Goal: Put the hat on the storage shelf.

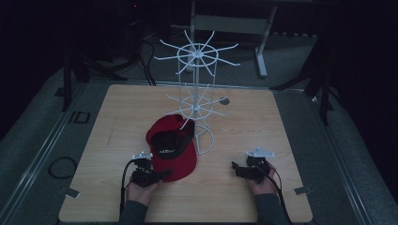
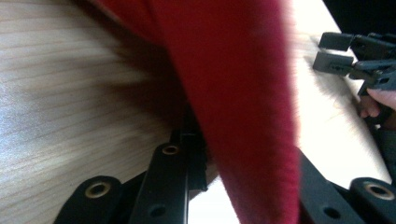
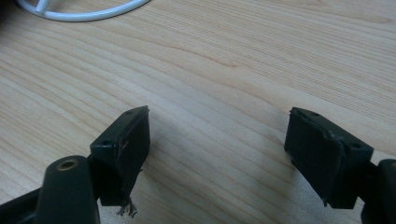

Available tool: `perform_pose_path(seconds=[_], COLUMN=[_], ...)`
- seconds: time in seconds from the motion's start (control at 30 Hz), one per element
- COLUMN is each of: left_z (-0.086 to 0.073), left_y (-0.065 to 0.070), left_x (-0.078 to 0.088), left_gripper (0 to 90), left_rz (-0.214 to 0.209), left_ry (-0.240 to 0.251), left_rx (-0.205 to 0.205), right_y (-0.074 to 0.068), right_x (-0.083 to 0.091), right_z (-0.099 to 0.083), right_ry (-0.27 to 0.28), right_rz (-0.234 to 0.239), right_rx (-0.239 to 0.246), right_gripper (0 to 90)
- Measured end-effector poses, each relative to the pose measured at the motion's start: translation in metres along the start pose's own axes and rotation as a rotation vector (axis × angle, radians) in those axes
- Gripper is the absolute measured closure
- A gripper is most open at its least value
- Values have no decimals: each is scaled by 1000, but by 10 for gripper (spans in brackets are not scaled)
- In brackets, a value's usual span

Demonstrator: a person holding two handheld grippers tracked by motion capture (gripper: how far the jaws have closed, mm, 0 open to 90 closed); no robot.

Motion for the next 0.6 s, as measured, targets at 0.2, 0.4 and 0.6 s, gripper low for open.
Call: perform_pose_path(seconds=[0.2, 0.4, 0.6], left_z=[3, 10, 14], left_y=[-3, -10, -16], left_x=[5, 18, 26], left_gripper=[820, 854, 854], left_rz=[5, 40, 83], left_ry=[37, 89, 121], left_rx=[33, 33, 10], right_y=[0, 0, 0], right_x=[0, 0, 0], right_z=[0, 0, 0], right_ry=[0, 1, 1], right_rz=[0, 0, 0], right_rx=[0, 1, 1], right_gripper=[222, 222, 222])
Point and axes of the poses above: each handheld gripper's, and its own axes: x roughly backward along the jaws, z roughly out of its top, y roughly to its right, the point moved 9 cm from there along -x, roughly forward along the jaws, and after that the axes turned 11 degrees about -z, right-handed, at the moved point
